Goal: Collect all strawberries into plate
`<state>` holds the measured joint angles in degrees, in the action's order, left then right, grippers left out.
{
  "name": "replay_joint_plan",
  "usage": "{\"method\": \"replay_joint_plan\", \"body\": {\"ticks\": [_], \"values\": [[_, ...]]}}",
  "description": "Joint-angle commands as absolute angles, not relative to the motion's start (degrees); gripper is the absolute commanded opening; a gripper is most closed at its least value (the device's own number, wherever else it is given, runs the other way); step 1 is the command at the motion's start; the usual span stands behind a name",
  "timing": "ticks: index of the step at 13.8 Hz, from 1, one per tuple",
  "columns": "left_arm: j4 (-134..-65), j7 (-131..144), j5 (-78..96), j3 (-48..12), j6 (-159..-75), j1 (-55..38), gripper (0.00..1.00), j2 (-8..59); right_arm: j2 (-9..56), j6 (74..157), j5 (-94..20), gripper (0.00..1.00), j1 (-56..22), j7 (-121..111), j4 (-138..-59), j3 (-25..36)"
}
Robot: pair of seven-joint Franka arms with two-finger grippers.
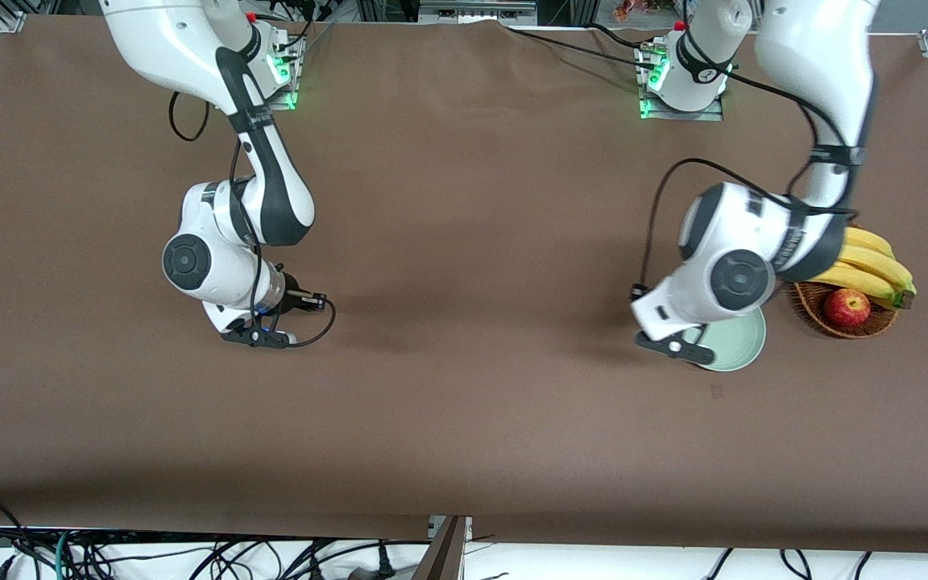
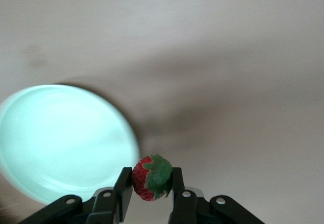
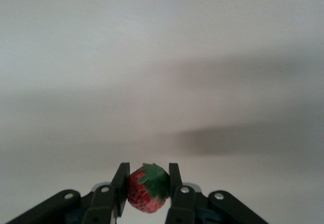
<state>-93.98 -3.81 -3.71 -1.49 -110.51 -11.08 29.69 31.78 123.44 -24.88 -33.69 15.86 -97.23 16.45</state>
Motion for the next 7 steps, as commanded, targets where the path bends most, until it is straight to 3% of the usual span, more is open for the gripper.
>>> {"method": "replay_joint_plan", "body": {"ticks": [1, 7], "values": [[-95.8, -9.74, -7.73, -2.46, -109.77, -6.87, 0.0, 28.91, 35.41, 121.2, -26.19, 0.24, -35.76, 26.85, -89.32, 13.72], [-97.82, -19.51, -7.82, -2.37, -112.41, -0.44, 0.0, 32.25, 46.91, 126.71, -26.02, 0.27, -42.17, 50.68, -72.27, 9.23]]}}
